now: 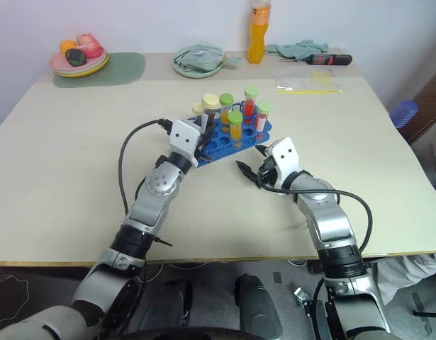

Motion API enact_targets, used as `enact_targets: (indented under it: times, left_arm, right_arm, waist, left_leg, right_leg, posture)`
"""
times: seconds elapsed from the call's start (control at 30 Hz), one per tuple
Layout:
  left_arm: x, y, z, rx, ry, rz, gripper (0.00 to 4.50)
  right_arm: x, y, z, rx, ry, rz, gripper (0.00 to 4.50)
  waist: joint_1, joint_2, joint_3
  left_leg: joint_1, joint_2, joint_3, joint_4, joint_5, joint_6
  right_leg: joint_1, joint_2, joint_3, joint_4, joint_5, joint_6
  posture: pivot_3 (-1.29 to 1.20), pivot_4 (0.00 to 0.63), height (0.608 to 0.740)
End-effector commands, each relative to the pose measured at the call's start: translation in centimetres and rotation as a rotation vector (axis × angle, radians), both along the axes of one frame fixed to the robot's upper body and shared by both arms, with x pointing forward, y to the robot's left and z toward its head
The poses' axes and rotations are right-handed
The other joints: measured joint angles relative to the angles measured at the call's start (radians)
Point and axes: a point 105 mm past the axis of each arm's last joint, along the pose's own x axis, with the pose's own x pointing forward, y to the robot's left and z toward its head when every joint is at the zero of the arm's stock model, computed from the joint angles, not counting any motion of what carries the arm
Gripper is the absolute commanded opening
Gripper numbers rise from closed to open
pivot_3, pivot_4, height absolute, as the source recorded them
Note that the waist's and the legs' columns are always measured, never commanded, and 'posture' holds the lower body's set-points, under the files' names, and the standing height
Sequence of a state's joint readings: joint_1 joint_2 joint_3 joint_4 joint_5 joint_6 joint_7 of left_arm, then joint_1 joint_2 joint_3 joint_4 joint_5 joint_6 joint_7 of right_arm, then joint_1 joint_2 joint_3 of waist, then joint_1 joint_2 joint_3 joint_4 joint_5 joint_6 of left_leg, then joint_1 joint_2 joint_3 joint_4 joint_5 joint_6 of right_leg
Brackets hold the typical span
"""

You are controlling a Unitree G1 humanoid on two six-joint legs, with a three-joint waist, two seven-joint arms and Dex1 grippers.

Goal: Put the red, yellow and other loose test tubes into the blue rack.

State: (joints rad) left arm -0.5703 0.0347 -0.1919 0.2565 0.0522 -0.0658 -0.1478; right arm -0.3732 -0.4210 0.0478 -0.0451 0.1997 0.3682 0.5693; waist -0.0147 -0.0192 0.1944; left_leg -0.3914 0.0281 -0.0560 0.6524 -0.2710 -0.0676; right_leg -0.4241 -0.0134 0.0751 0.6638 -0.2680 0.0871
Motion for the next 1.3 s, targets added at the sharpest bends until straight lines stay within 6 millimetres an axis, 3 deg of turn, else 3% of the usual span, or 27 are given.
enact_targets:
  times: [0.03, 0.43, 0.73, 1.3]
  left_arm:
    - [-0.3, -0.7, 1.0, -0.015, -0.030, -0.027, 0.77]
    - [0.3, -1.4, -0.3, -0.013, 0.033, -0.035, 0.77]
    - [0.6, -1.5, -0.6, -0.004, 0.047, -0.043, 0.77]
    - [0.6, -0.7, -1.1, 0.026, 0.068, -0.014, 0.77]
  right_arm:
    - [0.1, -0.2, 1.8, 0.006, -0.059, -0.003, 3.73]
    - [0.0, 0.2, 2.1, 0.008, -0.061, 0.020, 3.73]
    - [-1.9, 1.7, 2.1, 0.046, -0.014, 0.157, 3.73]
    - [-2.2, 2.0, 1.5, 0.035, 0.005, 0.170, 3.73]
  waist:
    - [-0.001, 0.000, 0.000]
    - [0.000, 0.000, 0.000]
    - [0.000, 0.000, 0.000]
    - [-0.002, 0.000, 0.000]
  left_leg:
    - [0.000, 0.000, 0.000, 0.000, 0.000, 0.000]
    - [0.000, 0.000, 0.000, 0.000, 0.000, 0.000]
    - [0.000, 0.000, 0.000, 0.000, 0.000, 0.000]
    - [0.000, 0.000, 0.000, 0.000, 0.000, 0.000]
  right_leg:
    - [0.000, 0.000, 0.000, 0.000, 0.000, 0.000]
    - [0.000, 0.000, 0.000, 0.000, 0.000, 0.000]
    - [0.000, 0.000, 0.000, 0.000, 0.000, 0.000]
    - [0.000, 0.000, 0.000, 0.000, 0.000, 0.000]
  posture:
    - [0.00, 0.150, 0.740]
    - [0.00, 0.150, 0.740]
    - [0.00, 0.150, 0.740]
    - [0.00, 0.150, 0.740]
